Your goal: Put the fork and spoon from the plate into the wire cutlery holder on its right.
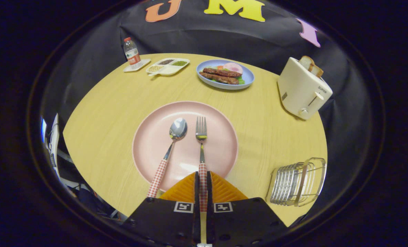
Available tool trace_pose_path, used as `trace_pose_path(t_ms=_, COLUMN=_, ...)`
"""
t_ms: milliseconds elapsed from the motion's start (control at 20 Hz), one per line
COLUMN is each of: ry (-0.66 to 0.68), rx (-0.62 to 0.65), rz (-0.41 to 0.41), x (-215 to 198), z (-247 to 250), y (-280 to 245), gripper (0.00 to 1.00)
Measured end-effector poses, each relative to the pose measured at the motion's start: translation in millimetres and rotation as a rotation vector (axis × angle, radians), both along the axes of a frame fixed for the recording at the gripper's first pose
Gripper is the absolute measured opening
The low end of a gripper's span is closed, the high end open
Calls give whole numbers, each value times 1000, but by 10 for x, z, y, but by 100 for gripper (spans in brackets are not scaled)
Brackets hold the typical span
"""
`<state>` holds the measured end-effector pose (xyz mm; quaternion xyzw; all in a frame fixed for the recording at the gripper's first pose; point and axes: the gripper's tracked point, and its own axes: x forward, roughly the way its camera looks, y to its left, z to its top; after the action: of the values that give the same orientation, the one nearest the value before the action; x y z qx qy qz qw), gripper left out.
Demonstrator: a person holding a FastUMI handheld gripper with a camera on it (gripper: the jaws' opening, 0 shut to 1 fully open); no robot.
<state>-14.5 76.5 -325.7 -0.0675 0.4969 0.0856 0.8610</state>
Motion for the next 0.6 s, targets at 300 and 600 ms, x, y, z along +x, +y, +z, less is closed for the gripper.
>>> trace_pose_path(t_ms=300, ry=25, rx=32, rz=-102, x=-161, z=897, y=-693, gripper=6)
trace_pose_path(t_ms=600, ry=185, rx=-16, rz=-196, x=-634, z=1199, y=-1581, gripper=7)
